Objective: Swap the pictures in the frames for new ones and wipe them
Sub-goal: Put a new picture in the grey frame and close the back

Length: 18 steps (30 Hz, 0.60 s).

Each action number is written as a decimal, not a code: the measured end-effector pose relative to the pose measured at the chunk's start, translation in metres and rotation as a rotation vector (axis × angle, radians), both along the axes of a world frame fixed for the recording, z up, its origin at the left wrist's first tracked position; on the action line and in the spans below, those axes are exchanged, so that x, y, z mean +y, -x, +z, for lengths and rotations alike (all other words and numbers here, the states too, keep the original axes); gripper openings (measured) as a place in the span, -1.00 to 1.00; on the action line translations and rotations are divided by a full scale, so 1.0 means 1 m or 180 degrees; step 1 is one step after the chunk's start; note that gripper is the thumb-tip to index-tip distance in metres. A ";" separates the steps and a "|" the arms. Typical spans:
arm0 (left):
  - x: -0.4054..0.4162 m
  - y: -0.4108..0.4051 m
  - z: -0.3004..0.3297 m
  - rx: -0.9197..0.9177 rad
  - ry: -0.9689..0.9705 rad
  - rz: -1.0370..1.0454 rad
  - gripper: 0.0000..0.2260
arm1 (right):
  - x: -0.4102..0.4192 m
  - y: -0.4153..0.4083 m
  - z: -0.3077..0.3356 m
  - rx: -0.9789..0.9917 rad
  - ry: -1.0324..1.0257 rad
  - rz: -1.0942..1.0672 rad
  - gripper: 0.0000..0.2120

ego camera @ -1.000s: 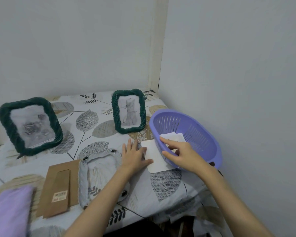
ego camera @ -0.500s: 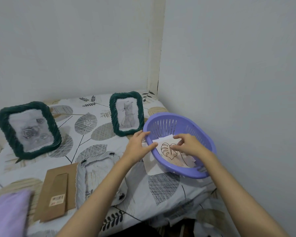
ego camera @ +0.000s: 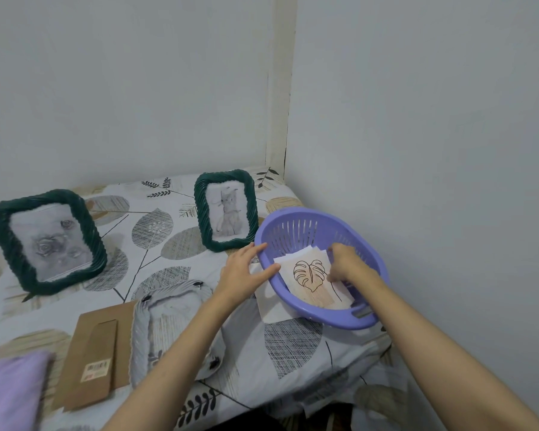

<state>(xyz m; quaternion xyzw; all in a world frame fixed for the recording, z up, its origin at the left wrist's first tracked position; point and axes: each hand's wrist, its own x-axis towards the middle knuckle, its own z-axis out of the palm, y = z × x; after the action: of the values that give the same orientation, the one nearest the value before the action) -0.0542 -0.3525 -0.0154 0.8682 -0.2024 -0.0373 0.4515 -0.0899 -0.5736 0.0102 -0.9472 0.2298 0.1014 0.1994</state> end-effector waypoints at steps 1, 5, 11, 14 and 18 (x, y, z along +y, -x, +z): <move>0.000 0.000 0.000 0.0001 0.0002 0.0004 -0.45 | -0.002 0.000 -0.001 -0.0174 0.0015 -0.0050 -0.46; 0.000 0.004 0.000 0.0052 0.0068 -0.0002 -0.39 | -0.008 0.002 0.002 -0.0950 -0.0290 -0.0190 -0.72; 0.001 0.011 0.004 -0.0030 0.0134 -0.0048 -0.36 | -0.005 0.023 0.012 -0.2132 -0.1532 -0.0113 -0.59; 0.001 0.025 0.024 -0.0265 0.0839 0.0038 -0.59 | 0.004 0.033 0.020 -0.2637 -0.2120 -0.0159 -0.66; 0.010 0.041 0.044 -0.0439 0.1218 -0.0028 -0.58 | 0.023 0.042 0.027 -0.2788 -0.2630 -0.0072 -0.68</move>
<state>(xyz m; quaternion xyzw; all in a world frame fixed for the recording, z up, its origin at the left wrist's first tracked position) -0.0952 -0.3429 0.0283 0.7661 -0.2401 0.0594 0.5932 -0.1316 -0.5510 0.0377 -0.7424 0.0780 -0.2195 0.6282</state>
